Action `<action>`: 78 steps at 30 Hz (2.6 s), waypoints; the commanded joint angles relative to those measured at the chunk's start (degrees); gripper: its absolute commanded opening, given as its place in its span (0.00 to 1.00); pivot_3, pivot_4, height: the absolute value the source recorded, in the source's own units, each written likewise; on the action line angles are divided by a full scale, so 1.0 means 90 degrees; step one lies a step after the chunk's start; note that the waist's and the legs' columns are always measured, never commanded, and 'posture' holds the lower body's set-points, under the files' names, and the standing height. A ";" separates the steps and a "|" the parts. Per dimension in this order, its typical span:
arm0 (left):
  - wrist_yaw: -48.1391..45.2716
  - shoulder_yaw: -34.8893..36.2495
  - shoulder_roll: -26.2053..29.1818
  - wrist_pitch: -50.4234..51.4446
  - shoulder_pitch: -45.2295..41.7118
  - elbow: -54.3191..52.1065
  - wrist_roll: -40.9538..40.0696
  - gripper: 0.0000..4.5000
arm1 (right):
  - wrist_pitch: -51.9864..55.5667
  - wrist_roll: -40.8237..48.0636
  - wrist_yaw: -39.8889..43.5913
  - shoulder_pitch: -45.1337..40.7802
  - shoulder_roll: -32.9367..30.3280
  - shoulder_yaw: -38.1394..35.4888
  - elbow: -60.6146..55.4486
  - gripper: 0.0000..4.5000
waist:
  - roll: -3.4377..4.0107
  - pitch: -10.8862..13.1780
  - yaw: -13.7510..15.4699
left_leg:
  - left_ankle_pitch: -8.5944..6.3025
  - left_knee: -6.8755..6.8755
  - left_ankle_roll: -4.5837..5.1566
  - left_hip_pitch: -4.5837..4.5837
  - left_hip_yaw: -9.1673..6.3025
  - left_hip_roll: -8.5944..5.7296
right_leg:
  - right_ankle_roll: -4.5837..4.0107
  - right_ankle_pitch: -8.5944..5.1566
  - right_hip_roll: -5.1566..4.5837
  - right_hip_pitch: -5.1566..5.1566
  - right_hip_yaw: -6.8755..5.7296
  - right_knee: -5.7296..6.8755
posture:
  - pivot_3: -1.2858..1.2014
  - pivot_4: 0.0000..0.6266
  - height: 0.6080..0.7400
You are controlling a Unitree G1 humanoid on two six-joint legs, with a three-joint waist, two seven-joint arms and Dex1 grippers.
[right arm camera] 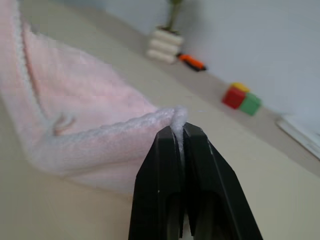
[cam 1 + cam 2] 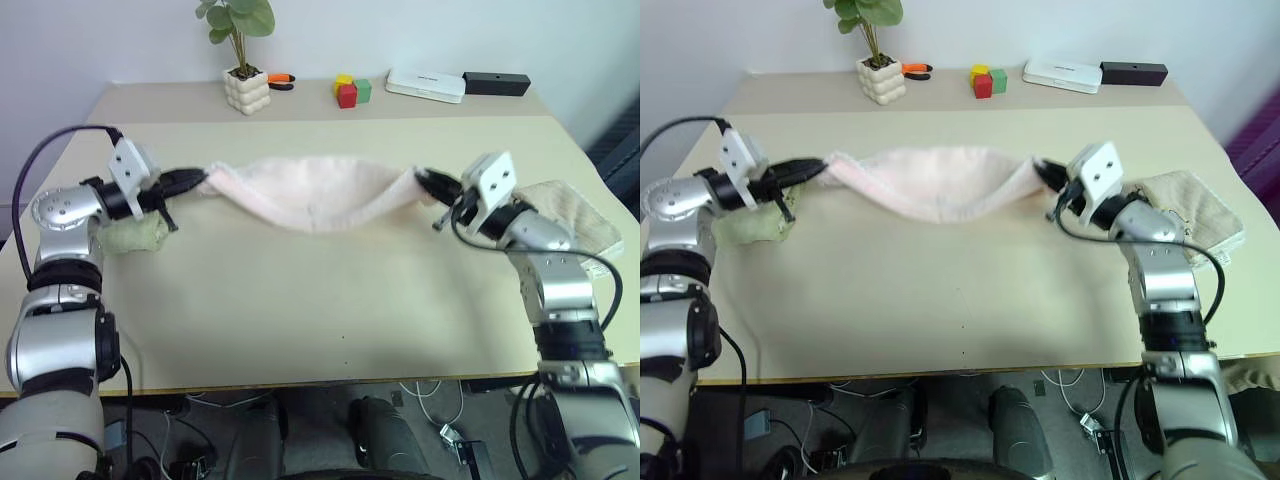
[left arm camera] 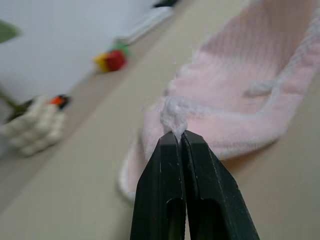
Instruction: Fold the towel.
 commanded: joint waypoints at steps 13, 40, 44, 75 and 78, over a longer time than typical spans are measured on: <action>-0.1319 0.0397 0.0831 -0.0205 0.1345 -0.0667 -0.0650 0.00 | -0.0626 0.0529 0.1462 0.1456 -0.1473 -0.0888 -0.0612 0.02 | -0.0004 -0.0007 0.0014 | -0.0007 0.0024 0.0011 0.0003 -0.0005 0.0001 | 0.0001 0.0000 0.0001 0.0011 0.0001 0.0004 | 0.52 0.24 1.00; -0.1441 0.1118 0.1566 0.2452 0.3428 -0.2875 -0.2104 0.00 | 0.0806 0.1755 0.2537 0.3189 -0.1868 -0.1694 -0.1386 0.02 | -0.0015 -0.0014 0.0025 | -0.0011 0.0031 0.0017 0.0010 -0.0006 0.0005 | -0.0018 -0.0011 -0.0001 0.0022 0.0000 0.0002 | 0.52 0.24 1.00; -0.1008 0.1037 0.1221 0.2387 0.2853 -0.2615 -0.1958 0.00 | 0.1012 0.1375 0.1421 0.1828 -0.1515 -0.1619 -0.0462 0.02 | -0.0014 -0.0014 0.0036 | -0.0011 0.0038 0.0017 0.0014 -0.0005 0.0004 | -0.0021 -0.0012 -0.0001 0.0027 0.0001 0.0002 | 0.52 0.24 1.00; 0.1432 0.0041 0.0051 0.0377 0.0235 0.0639 0.0500 0.00 | 0.0202 -0.0097 0.0211 0.0446 -0.0838 -0.0622 0.1018 0.02 | -0.0015 -0.0015 0.0131 | -0.0017 0.0037 0.0027 0.0009 -0.0004 0.0001 | 0.0002 0.0000 0.0003 0.0025 0.0001 0.0003 | 0.52 0.24 1.00; 0.1614 0.0040 -0.0029 0.0498 0.0142 0.0711 0.0541 0.00 | 0.0094 -0.0185 0.0191 0.0391 -0.0792 -0.0551 0.1188 0.02 | -0.0015 -0.0015 0.0142 | -0.0017 0.0037 0.0027 0.0008 -0.0003 0.0001 | 0.0002 0.0000 0.0003 0.0025 0.0001 0.0003 | 0.52 0.24 1.00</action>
